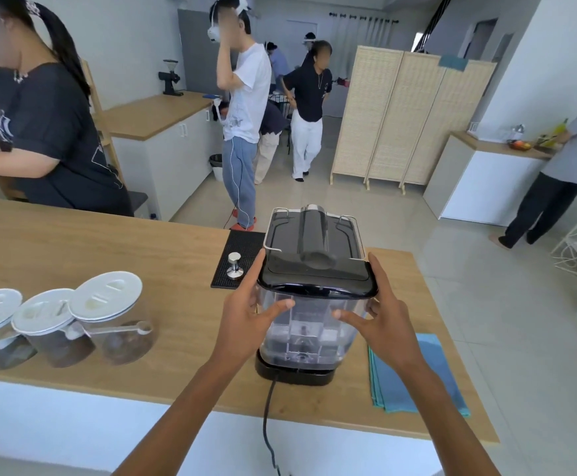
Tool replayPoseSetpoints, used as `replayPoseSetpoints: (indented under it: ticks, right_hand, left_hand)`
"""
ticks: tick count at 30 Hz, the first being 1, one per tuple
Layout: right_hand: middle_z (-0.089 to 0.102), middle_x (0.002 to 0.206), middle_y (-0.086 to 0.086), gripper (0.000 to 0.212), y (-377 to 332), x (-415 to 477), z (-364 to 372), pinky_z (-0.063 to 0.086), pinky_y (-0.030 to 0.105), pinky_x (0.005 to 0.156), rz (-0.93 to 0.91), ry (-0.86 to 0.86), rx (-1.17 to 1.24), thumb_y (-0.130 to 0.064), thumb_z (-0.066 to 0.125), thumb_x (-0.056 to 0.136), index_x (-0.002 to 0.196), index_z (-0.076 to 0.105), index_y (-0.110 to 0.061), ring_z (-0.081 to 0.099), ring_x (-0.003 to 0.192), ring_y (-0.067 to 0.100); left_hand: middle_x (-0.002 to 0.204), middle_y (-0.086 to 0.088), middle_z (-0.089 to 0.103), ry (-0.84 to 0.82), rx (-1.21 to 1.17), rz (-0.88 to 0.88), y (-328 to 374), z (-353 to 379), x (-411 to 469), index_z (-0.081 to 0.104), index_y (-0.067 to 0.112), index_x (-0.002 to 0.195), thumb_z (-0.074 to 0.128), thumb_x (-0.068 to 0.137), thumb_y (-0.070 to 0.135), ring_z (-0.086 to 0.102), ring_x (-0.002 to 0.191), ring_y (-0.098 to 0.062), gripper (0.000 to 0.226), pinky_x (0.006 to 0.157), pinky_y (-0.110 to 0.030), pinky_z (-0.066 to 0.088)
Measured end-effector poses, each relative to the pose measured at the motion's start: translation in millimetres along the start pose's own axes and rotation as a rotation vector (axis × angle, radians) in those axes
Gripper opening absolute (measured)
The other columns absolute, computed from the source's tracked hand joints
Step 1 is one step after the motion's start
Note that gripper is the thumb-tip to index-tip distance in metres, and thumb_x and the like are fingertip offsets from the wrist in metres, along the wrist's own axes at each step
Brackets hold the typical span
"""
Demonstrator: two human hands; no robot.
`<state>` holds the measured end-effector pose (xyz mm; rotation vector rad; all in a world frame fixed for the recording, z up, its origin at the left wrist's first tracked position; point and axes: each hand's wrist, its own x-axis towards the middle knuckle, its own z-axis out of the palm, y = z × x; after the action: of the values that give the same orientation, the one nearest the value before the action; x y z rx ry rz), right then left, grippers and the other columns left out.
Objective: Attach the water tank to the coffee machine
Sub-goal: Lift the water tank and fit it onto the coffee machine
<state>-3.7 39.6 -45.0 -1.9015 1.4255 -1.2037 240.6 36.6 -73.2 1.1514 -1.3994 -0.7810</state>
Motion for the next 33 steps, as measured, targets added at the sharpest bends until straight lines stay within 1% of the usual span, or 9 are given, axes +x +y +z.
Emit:
replayPoseSetpoints:
  ticks: [5,9,11,14,18,20,23,29,33]
  right_hand:
    - [0.069,0.114,-0.020,0.112,4.6,0.6,4.6,0.058,0.042,0.087,0.018,0.022,-0.015,-0.036,0.087,0.070,0.156,0.016,-0.041,0.067,0.097,0.022]
    - [0.065,0.107,-0.038,0.111,6.9,2.4,10.6,0.058,0.035,0.088,0.026,0.033,0.000,-0.046,0.083,0.068,0.156,0.015,-0.042,0.068,0.099,0.018]
    - [0.070,0.107,-0.025,0.113,11.7,3.0,12.6,0.058,0.039,0.084,0.034,0.041,-0.025,-0.046,0.084,0.069,0.157,0.013,-0.042,0.068,0.093,0.023]
    - [0.073,0.109,0.002,0.114,14.4,1.4,12.9,0.058,0.047,0.082,0.062,0.037,-0.037,-0.059,0.079,0.067,0.155,0.009,-0.047,0.068,0.090,0.027]
    - [0.072,0.107,0.011,0.113,18.1,-1.0,15.9,0.058,0.049,0.079,0.094,0.023,-0.041,-0.067,0.074,0.065,0.155,0.008,-0.049,0.068,0.089,0.030]
    - [0.072,0.099,0.007,0.114,20.3,-1.9,17.4,0.058,0.042,0.073,0.115,0.018,-0.065,-0.069,0.072,0.064,0.155,0.007,-0.048,0.065,0.079,0.022]
    - [0.065,0.078,0.003,0.114,23.3,-5.0,20.8,0.048,0.029,0.057,0.111,0.021,-0.120,-0.070,0.068,0.065,0.157,0.005,-0.044,0.048,0.059,0.011]
    - [0.071,0.109,-0.006,0.113,24.2,-9.0,25.6,0.045,0.019,0.062,0.110,0.022,-0.110,-0.065,0.071,0.067,0.157,0.007,-0.042,0.054,0.068,0.005]
    - [0.063,0.129,-0.019,0.111,23.1,-12.4,26.9,0.054,0.028,0.074,0.091,0.026,-0.089,-0.059,0.076,0.071,0.156,0.007,-0.043,0.063,0.088,0.006]
  left_hand:
    - [0.086,0.030,0.055,0.018,-0.020,0.014,-4.9,4.2,1.6,0.030,0.045,0.155,0.079,0.074,0.045,0.034,0.088,-0.013,0.095,0.071,-0.025,0.033]
    - [0.115,0.020,0.068,0.002,-0.054,0.031,-4.0,2.5,8.1,0.032,0.043,0.155,0.081,0.075,0.039,0.051,0.084,-0.013,0.094,0.082,-0.022,0.044]
    - [0.112,0.008,0.069,-0.004,-0.039,0.046,-6.7,2.6,9.1,0.032,0.039,0.156,0.082,0.077,0.031,0.052,0.083,-0.004,0.094,0.083,-0.012,0.042]
    - [0.104,0.024,0.055,-0.008,-0.018,0.047,-12.3,3.2,8.7,0.032,0.037,0.156,0.081,0.076,0.034,0.045,0.090,-0.005,0.094,0.083,-0.011,0.042]
    - [0.141,0.039,0.044,-0.002,0.001,0.056,-14.5,5.7,7.2,0.032,0.026,0.157,0.082,0.077,0.024,0.048,0.105,0.028,0.094,0.092,-0.001,0.037]
    - [0.124,0.031,0.056,0.000,0.022,0.046,-19.1,5.7,4.7,0.031,0.030,0.157,0.082,0.077,0.027,0.052,0.092,0.015,0.095,0.084,-0.006,0.041]
    - [0.103,0.010,0.042,0.008,0.053,0.006,-29.2,3.2,1.1,0.028,0.037,0.157,0.079,0.075,0.045,0.045,0.087,-0.007,0.097,0.076,-0.020,0.043]
    - [0.091,0.025,0.043,-0.045,0.036,0.010,-34.3,0.5,-0.1,0.026,0.039,0.157,0.075,0.077,0.045,0.045,0.085,0.001,0.094,0.086,-0.015,0.044]
    - [0.103,0.005,0.041,-0.071,0.072,0.010,-39.4,-1.6,-0.8,0.020,0.046,0.157,0.069,0.078,0.066,0.039,0.093,-0.015,0.096,0.084,-0.030,0.035]
